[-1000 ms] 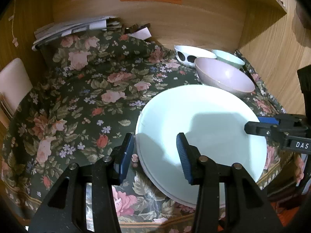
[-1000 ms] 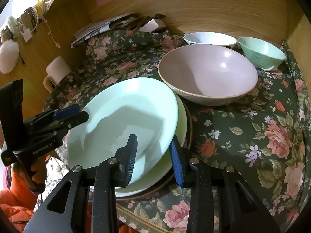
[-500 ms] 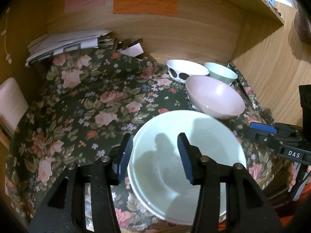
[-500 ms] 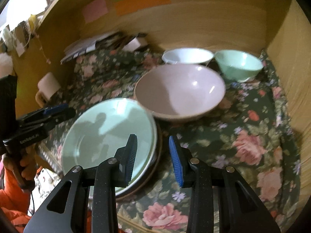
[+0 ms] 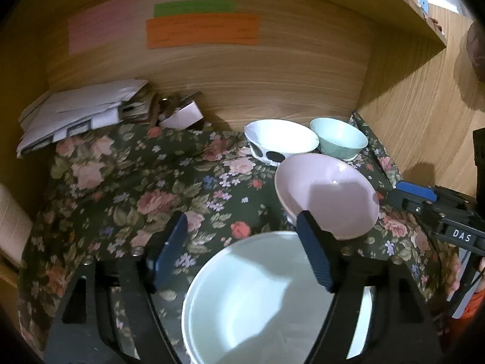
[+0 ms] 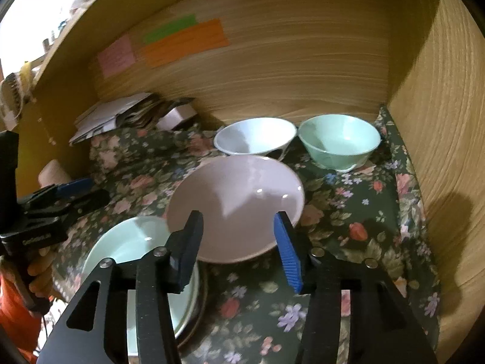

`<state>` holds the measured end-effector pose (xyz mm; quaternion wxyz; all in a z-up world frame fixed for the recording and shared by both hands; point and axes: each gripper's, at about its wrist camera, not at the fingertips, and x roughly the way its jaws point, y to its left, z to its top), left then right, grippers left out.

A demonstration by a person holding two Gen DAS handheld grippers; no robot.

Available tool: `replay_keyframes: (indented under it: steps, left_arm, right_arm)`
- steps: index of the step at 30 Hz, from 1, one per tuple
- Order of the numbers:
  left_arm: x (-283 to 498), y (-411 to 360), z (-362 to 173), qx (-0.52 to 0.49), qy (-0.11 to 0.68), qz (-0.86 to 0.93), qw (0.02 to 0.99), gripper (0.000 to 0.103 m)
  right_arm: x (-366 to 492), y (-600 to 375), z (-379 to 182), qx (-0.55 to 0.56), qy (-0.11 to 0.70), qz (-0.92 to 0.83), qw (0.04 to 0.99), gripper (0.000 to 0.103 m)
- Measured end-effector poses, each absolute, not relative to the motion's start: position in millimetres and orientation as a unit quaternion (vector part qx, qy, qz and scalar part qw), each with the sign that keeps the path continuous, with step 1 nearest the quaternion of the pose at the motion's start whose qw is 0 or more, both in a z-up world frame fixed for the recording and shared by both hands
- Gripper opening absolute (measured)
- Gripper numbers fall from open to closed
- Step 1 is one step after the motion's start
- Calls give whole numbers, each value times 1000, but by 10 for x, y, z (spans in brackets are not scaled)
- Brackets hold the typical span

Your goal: Organize plates and bowls

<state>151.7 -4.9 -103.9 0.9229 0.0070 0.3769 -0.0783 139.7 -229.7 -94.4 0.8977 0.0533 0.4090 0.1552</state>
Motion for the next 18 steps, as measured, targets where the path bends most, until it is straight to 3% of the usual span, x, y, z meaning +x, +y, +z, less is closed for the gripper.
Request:
replay_keyframes:
  steps: [18]
  left_arm:
    - [2301,-440,-1497,35,447,-101,888,79]
  right_arm:
    - [1859,-2490,-1369,58,453,132,880,50]
